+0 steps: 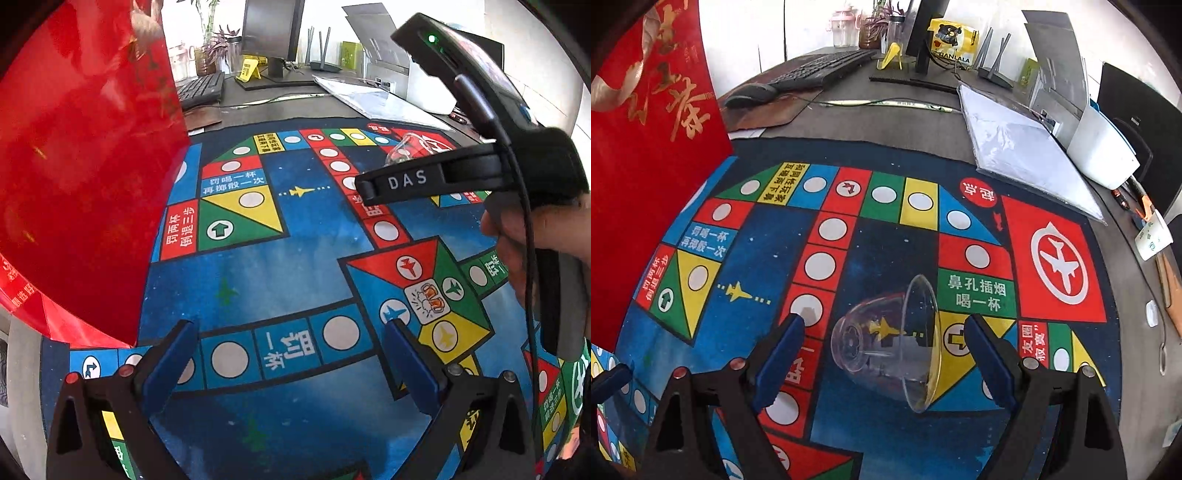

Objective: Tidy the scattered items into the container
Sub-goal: 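Reach the right tool toward the upturned clear plastic cup on the mat, then close the right tool around the clear plastic cup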

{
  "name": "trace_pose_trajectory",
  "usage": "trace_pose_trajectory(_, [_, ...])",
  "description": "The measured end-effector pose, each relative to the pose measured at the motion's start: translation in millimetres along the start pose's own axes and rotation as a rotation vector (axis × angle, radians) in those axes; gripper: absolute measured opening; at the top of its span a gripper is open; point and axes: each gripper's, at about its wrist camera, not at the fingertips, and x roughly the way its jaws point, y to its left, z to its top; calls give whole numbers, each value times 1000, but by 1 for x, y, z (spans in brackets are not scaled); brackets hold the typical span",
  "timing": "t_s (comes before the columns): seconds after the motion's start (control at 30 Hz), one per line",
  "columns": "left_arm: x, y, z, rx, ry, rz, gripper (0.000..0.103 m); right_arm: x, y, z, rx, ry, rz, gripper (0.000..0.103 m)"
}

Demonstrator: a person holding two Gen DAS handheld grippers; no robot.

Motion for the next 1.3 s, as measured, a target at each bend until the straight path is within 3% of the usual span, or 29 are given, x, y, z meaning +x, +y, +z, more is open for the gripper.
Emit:
trace_pose_trajectory(0.17, [0,0,0,0,0,0,103,4,-8,-3,33,2,34,96])
trace_pose_trajectory(0.43, [0,0,0,1,0,-1,103,3,-12,-6,45,12,66,93])
trace_pose_trajectory(0.53, [0,0,0,1,0,-1,103,1,-10,-3,32,3,75,79])
trace_pose_trajectory(0.6, [0,0,0,1,0,-1,103,-2,-7,-2,14,-8,84,57])
trace_pose_trajectory(0.97, [0,0,0,1,0,-1,103,-16,-9,-6,39,-20,115,57])
trace_pose_trajectory(1.3, [-2,0,0,1,-1,-3,103,-76,0,-26,16,-101,103,58])
